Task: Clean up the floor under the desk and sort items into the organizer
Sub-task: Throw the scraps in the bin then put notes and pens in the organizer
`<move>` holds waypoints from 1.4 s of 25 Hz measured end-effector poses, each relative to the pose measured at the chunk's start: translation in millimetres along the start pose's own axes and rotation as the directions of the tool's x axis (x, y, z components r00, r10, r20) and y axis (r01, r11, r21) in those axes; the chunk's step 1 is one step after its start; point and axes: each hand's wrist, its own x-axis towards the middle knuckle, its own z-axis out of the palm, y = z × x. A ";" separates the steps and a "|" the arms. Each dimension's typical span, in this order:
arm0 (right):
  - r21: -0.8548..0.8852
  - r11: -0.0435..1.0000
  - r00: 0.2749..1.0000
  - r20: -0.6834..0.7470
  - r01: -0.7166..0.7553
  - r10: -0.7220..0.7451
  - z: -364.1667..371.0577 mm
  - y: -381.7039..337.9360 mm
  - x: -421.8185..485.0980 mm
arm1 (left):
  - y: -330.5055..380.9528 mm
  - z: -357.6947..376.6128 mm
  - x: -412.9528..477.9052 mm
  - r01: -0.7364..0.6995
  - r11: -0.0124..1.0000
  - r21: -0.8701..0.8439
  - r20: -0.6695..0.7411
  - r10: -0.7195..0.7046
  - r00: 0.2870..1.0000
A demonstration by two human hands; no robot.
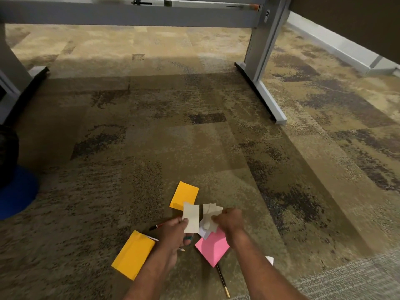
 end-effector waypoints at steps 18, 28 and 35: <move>0.453 0.890 0.908 0.389 -0.044 -0.154 6.4 -67.7 -30.5 | 39.0 -25.9 -12.2 -0.182 0.961 -0.210 -0.055 0.174 0.983; 0.459 0.884 0.947 0.313 -0.086 -0.071 10.3 -116.0 -165.2 | 68.8 -63.9 -139.5 -0.254 0.874 -0.414 -0.290 0.137 0.947; 0.399 0.917 0.935 0.326 -0.005 -0.137 -10.9 -210.5 -289.5 | 145.7 -119.4 -266.0 -0.324 0.824 -0.464 -0.414 0.122 0.902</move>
